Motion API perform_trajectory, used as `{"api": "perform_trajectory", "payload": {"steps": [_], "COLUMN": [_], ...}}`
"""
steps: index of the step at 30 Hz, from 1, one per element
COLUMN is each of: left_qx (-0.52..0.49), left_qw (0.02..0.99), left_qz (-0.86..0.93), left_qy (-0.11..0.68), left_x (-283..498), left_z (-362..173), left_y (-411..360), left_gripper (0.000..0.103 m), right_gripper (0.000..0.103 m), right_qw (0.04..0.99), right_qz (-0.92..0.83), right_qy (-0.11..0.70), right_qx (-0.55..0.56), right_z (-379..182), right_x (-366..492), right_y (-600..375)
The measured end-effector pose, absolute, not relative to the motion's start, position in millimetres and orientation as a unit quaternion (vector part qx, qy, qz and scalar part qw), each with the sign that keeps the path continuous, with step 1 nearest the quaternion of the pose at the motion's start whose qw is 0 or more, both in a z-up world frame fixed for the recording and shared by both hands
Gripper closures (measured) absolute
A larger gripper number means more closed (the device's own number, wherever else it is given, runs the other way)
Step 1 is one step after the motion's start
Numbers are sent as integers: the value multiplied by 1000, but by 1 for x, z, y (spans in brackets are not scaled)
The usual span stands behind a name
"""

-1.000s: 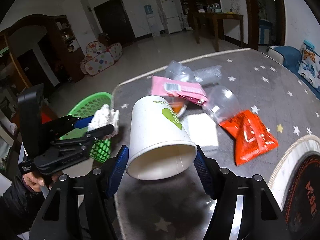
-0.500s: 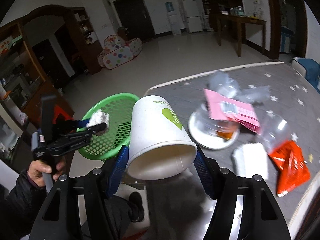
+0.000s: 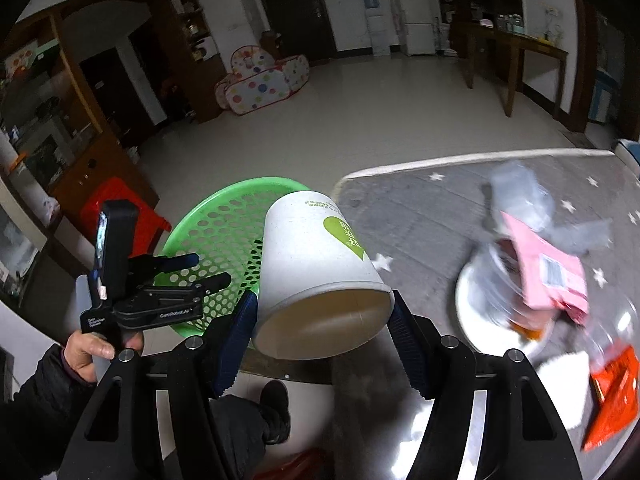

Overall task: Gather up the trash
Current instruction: 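Carry both items over the green wastebasket and open both grippers to drop them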

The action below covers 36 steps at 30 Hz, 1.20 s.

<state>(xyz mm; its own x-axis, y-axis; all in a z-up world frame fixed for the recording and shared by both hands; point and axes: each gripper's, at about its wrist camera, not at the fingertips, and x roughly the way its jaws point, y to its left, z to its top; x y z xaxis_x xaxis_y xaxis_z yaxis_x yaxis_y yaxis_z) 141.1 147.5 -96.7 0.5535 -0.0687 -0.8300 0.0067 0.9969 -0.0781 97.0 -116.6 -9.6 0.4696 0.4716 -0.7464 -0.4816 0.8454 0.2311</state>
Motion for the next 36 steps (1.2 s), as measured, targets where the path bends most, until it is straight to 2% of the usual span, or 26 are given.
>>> {"api": "perform_trajectory", "payload": {"steps": [12, 23, 28, 36], "left_qx": [-69, -98, -109, -98], "left_qw": [901, 896, 895, 903], "left_qz": [53, 72, 70, 55], "left_qy": [425, 428, 428, 414], "left_x": [105, 104, 106, 100], "left_z": [-71, -86, -89, -72], "left_y": [210, 237, 240, 220], "left_gripper": [26, 26, 26, 26], "right_gripper": [40, 37, 30, 30], "right_qw": [810, 771, 780, 809], "right_qz": [333, 314, 306, 301], "right_qy": [474, 528, 519, 482], "right_qx": [-86, -166, -172, -153], "right_z": [-48, -106, -103, -64], "right_x": [130, 154, 153, 125], "right_y": [-2, 54, 57, 19]}}
